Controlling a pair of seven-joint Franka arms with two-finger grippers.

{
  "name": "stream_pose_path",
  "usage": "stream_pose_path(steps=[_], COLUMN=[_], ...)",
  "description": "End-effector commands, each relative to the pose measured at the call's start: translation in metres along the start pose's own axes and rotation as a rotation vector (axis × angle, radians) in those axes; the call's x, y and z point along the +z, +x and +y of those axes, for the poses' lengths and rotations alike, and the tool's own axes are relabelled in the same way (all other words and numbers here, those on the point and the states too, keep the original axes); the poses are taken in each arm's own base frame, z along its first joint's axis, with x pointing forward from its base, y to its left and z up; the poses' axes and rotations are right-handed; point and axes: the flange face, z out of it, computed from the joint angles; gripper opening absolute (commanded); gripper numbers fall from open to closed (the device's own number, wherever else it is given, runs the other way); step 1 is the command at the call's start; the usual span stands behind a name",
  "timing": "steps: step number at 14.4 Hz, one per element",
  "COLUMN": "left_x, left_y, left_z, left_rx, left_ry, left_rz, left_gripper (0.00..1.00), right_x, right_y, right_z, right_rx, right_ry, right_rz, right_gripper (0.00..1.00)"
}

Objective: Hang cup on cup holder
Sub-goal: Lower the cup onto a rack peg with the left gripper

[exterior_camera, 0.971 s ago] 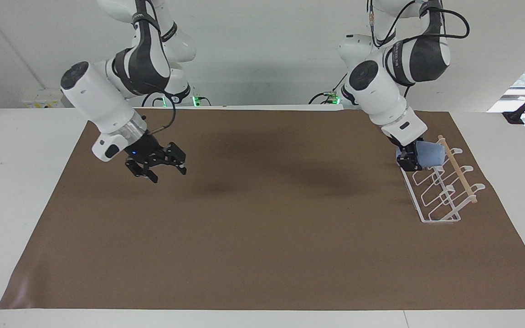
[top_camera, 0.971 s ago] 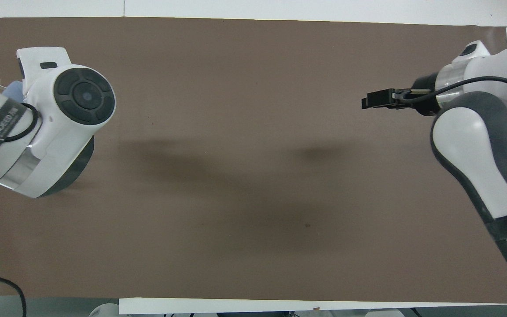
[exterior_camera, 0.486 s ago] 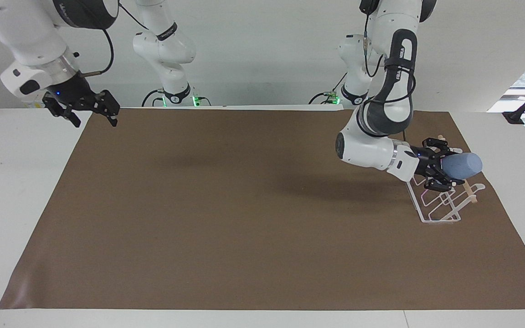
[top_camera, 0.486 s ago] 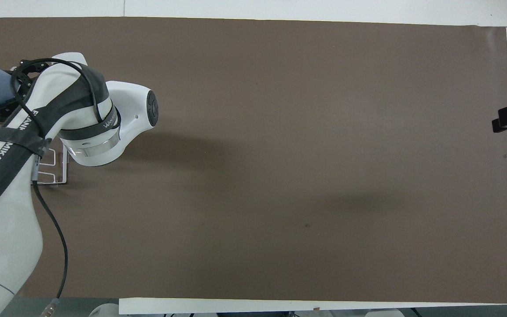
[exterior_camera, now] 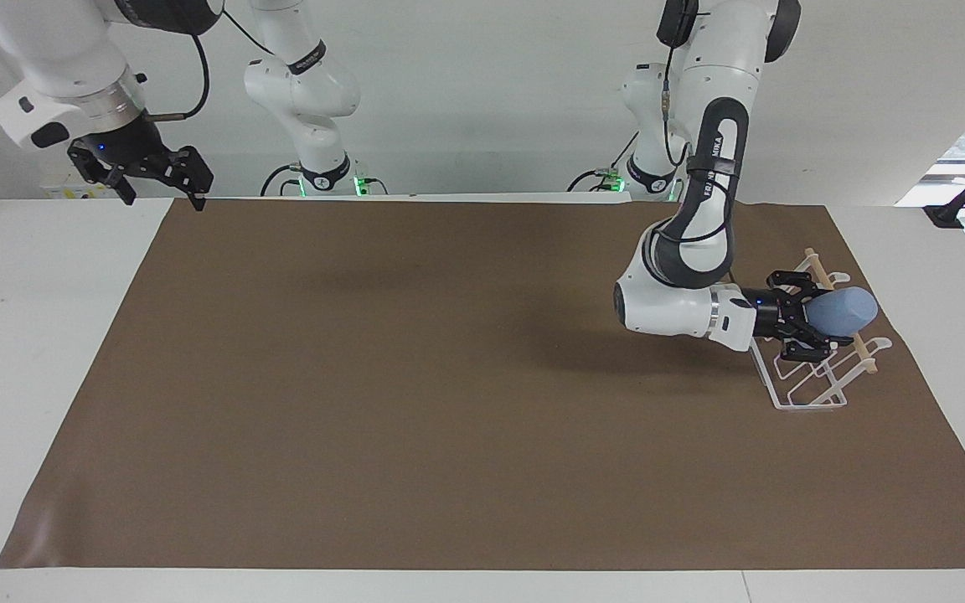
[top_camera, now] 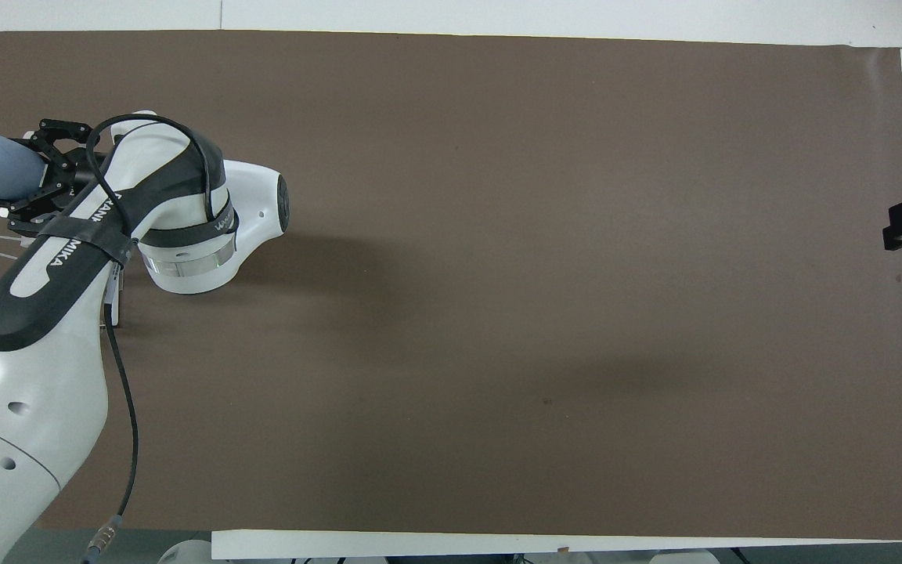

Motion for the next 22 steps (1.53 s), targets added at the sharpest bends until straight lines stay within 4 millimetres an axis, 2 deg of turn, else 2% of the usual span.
stream_pose_path(steps=[1,4,8,10,12,13,14,15,16,17,18,20,21,22], left_x=[0.018,0.032,0.029,0.026,0.024,0.025,0.025,0.023,0.021,0.021,0.023,0.023,0.022,0.019], left_y=[-0.012,-0.014,-0.022,-0.024,-0.035,-0.05,-0.056,-0.057,-0.058,-0.058,-0.059,-0.059,-0.047,-0.026], left_z=[0.001,0.003,0.003,0.004,0.002,0.004,0.005,0.007,0.008,0.007,0.004,0.003,0.007,0.009], left_rx=[-0.021,-0.024,-0.031,-0.037,-0.042,-0.039,-0.042,-0.048,-0.051,-0.056,-0.058,-0.06,-0.105,-0.156], left_ry=[0.017,0.02,-0.002,-0.014,-0.026,-0.023,-0.026,-0.034,-0.036,-0.02,0.0,0.023,0.039,0.046], left_rz=[0.049,0.052,0.035,0.018,0.005,0.007,0.006,-0.006,-0.018,-0.029,-0.034,-0.051,-0.079,-0.116], left_gripper=[0.0,0.0,0.0,0.0,0.0,0.0,0.01,0.09,0.42,0.83,0.99,1.0,1.0,1.0], right_x=[0.0,0.001,0.007,0.005,0.003,0.004,0.005,0.005,0.005,0.005,0.005,0.006,0.007,0.007], right_y=[0.001,-0.003,-0.015,-0.013,-0.011,-0.011,-0.011,-0.012,-0.012,-0.012,-0.012,-0.012,-0.013,-0.014], right_z=[-0.002,-0.008,-0.018,-0.018,-0.01,-0.007,-0.003,-0.003,-0.005,-0.006,-0.006,-0.002,0.001,0.004], right_rx=[0.013,0.007,0.061,0.051,0.022,0.019,0.031,0.035,0.028,0.017,0.019,0.023,0.029,0.033], right_ry=[0.023,0.022,0.016,0.002,0.005,0.009,0.012,0.012,0.012,0.011,0.012,0.014,0.015,0.016], right_rz=[-0.013,-0.024,-0.057,-0.039,-0.022,-0.026,-0.027,-0.03,-0.032,-0.031,-0.032,-0.034,-0.04,-0.042], right_gripper=[0.99,0.99,0.99,0.99,0.99,0.99,0.99,0.99,0.99,0.99,0.99,0.99,0.99,0.99])
